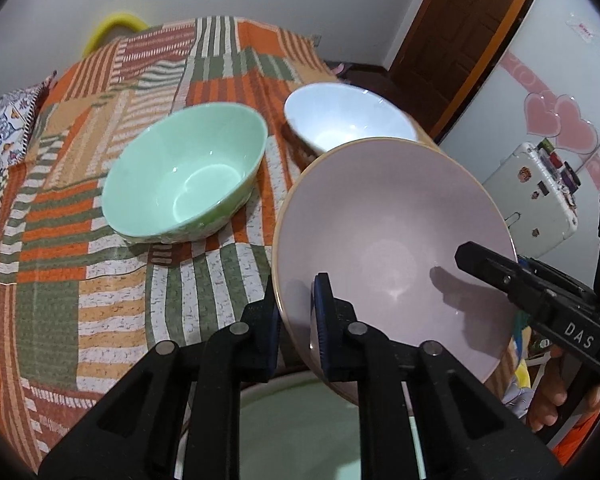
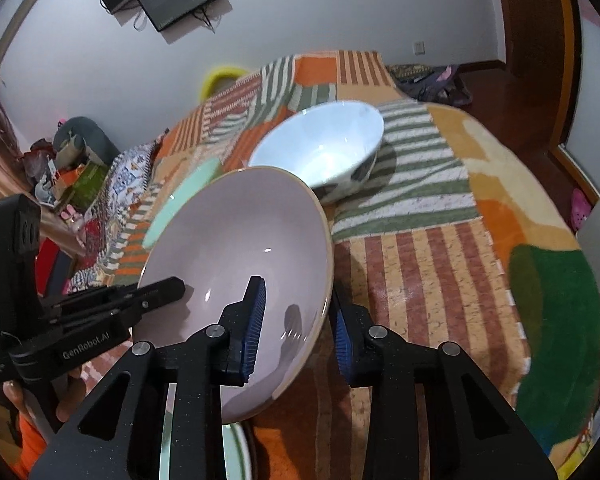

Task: Organize plates and bowls
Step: 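Lift the pink bowl with both grippers and carry it over the plate stack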

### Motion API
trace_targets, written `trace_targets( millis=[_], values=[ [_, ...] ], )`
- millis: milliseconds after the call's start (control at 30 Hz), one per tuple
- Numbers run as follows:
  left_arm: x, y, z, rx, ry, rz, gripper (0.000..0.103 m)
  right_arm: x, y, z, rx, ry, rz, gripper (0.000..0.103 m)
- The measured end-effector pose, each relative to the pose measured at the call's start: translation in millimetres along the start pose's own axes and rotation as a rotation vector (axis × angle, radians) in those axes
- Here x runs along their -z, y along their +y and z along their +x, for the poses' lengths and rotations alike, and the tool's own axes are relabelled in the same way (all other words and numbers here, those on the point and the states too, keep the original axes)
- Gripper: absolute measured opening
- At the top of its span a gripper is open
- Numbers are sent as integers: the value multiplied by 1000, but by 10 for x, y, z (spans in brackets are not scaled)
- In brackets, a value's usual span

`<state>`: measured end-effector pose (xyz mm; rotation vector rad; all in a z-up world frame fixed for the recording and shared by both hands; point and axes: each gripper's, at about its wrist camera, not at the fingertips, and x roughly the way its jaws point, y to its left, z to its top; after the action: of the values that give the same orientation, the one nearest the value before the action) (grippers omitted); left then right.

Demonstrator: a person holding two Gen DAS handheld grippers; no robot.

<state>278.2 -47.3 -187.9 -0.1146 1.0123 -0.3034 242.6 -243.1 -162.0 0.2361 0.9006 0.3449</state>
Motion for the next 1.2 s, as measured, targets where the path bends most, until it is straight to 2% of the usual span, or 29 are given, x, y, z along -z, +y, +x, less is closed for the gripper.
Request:
trace_targets(
  millis=[267,500,1200],
  values=[
    [110,-50,-459,-19,-66,15,15,-14,210,-193,-19,-48,-30,29],
    [282,42,-810,-30,-111,-11,15,58,449,-306,-41,-65,-75,29],
    [963,586,-1674,-116,-208,-108,15,347,1217,-260,-114,-40,-232,29]
  ],
)
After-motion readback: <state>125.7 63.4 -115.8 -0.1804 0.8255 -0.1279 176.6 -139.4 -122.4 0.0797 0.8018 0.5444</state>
